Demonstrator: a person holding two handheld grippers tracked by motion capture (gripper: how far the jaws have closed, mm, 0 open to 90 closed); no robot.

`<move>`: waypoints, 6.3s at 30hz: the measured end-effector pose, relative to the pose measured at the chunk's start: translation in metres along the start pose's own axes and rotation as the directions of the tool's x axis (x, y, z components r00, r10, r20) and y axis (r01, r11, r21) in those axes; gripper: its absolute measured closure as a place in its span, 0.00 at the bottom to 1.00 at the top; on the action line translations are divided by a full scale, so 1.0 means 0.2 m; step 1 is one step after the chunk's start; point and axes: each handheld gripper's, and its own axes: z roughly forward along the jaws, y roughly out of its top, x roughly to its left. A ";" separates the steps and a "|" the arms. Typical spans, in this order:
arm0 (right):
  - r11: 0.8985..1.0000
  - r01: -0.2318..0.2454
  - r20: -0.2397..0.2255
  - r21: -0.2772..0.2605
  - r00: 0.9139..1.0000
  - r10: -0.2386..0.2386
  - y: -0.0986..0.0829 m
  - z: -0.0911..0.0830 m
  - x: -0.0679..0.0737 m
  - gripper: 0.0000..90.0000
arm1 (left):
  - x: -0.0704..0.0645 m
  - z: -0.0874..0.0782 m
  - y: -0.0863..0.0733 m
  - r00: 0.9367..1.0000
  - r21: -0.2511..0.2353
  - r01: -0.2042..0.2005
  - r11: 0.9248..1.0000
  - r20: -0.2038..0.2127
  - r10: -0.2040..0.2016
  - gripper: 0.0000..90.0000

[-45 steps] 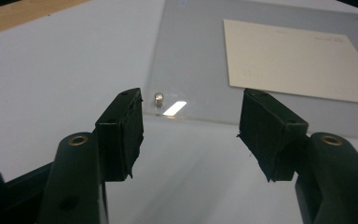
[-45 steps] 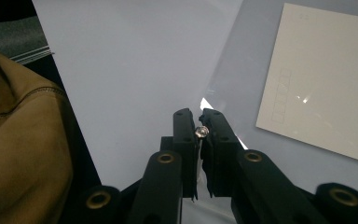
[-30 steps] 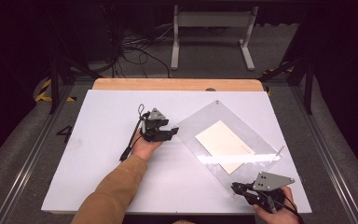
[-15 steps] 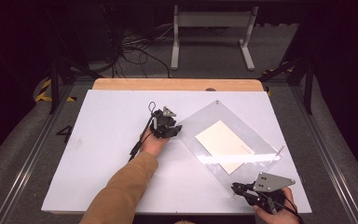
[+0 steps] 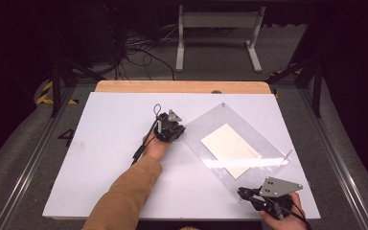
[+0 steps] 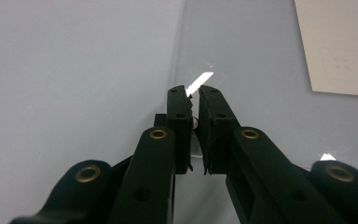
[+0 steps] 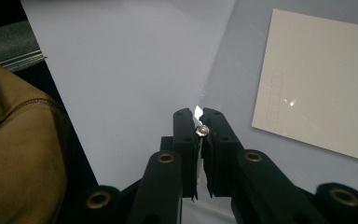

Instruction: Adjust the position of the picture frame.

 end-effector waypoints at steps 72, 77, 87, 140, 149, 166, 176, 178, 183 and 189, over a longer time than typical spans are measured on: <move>0.999 0.025 0.203 0.032 0.979 -0.031 0.31 -0.02 -0.41 0.94 | -0.35 -0.64 -0.51 0.945 0.109 -0.245 0.963 0.249 0.212 0.93; 0.999 0.020 0.217 0.042 0.976 -0.029 0.36 0.04 -0.51 0.94 | -0.36 -0.62 -0.49 0.941 0.105 -0.248 0.963 0.260 0.214 0.92; 0.989 -0.141 0.176 0.043 0.976 0.132 0.21 0.25 -0.75 0.94 | -0.40 -0.57 -0.46 0.935 0.103 -0.259 0.960 0.274 0.223 0.93; 0.947 -0.313 0.317 -0.078 0.893 0.321 0.06 0.12 -0.63 0.78 | 0.03 -0.59 -0.47 0.996 0.105 0.043 0.994 0.071 -0.050 0.77; 0.949 -0.305 0.322 -0.077 0.893 0.313 0.07 0.12 -0.63 0.79 | 0.02 -0.56 -0.47 0.999 0.113 -0.014 0.993 0.038 0.010 0.92; 0.968 -0.250 0.369 -0.024 0.898 0.242 0.15 0.16 -0.70 0.94 | -0.04 -0.58 -0.46 0.999 0.125 -0.051 0.991 0.017 0.049 0.93; 0.983 -0.182 0.365 -0.022 0.914 0.177 0.39 0.30 -0.85 0.94 | -0.16 -0.69 -0.51 0.994 0.137 -0.105 0.985 0.053 0.099 0.93; 0.985 -0.170 0.362 -0.020 0.917 0.166 0.44 0.33 -0.88 0.94 | -0.18 -0.70 -0.51 0.992 0.138 -0.115 0.984 0.060 0.108 0.94; 0.988 -0.156 0.344 -0.017 0.927 0.152 0.50 0.42 -0.96 0.94 | -0.28 -0.73 -0.50 0.983 0.139 -0.168 0.976 0.101 0.155 0.94; 0.988 -0.153 0.319 -0.002 0.937 0.146 0.56 0.52 -1.02 0.94 | -0.41 -0.80 -0.45 0.963 0.045 -0.196 0.980 0.195 0.184 1.00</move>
